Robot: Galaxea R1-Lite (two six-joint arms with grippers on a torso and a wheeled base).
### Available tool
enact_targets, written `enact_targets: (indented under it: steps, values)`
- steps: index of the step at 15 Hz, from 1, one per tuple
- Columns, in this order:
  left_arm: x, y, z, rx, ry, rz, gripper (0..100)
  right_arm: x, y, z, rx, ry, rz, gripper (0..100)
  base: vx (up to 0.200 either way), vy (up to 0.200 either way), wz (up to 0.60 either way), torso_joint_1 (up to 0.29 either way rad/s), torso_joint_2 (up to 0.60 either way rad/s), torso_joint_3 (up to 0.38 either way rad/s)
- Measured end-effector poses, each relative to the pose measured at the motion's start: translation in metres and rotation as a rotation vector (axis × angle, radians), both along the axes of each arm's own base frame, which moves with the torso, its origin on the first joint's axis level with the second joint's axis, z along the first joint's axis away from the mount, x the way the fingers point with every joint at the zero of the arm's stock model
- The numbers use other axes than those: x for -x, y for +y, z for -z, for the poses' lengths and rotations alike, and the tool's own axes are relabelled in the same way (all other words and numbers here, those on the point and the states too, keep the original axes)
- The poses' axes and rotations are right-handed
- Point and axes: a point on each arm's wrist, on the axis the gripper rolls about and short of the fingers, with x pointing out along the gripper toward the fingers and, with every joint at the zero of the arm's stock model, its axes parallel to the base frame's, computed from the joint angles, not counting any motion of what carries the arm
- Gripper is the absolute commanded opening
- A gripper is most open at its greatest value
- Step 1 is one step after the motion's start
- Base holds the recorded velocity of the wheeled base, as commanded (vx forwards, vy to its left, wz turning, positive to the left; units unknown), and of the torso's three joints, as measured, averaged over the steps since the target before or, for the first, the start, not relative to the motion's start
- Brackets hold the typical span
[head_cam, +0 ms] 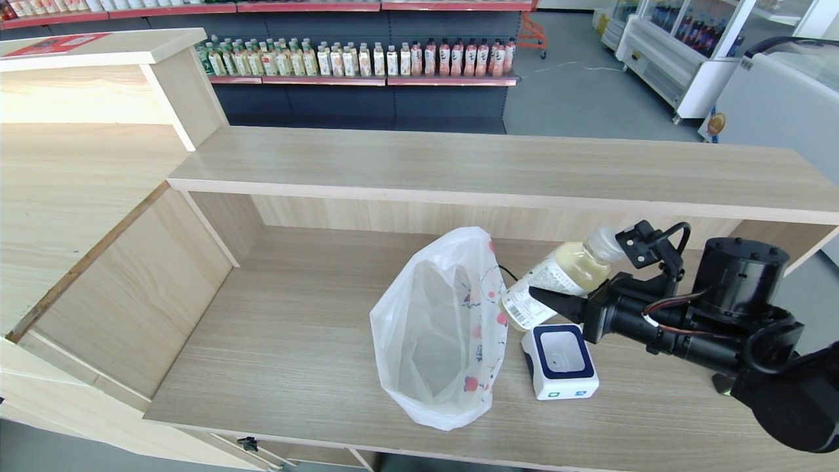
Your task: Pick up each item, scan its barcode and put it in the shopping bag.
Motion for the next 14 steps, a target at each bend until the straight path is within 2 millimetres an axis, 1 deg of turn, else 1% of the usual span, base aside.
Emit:
enact_targets:
  steps: [1, 5, 7, 11, 14]
  values:
    - [0.0, 0.0, 0.0, 0.0, 0.0, 0.0, 100, 0.0, 0.001, 0.002, 0.001, 0.006, -0.005, 0, 0.0, 0.2, 0.0, -0.002, -0.01, 0.007]
    - [0.0, 0.0, 0.0, 0.0, -0.001, -0.001, 100, -0.001, 0.008, 0.009, 0.009, 0.032, -0.027, 0, 0.0, 0.0, 0.0, 0.0, 0.0, 0.0]
    - [0.0, 0.0, 0.0, 0.0, 0.0, 0.0, 100, -0.003, 0.01, 0.016, 0.017, 0.053, -0.026, 0, 0.0, 0.0, 0.0, 0.0, 0.0, 0.0]
    - [0.0, 0.0, 0.0, 0.0, -0.001, 0.0, 100, -0.003, 0.01, 0.038, 0.052, 0.121, -0.022, 0, 0.0, 0.0, 0.0, 0.0, 0.0, 0.0]
    - [0.0, 0.0, 0.0, 0.0, 0.0, 0.0, 100, -0.008, 0.012, 0.046, 0.07, 0.091, -0.03, 0, 0.0, 0.0, 0.0, 0.0, 0.0, 0.0]
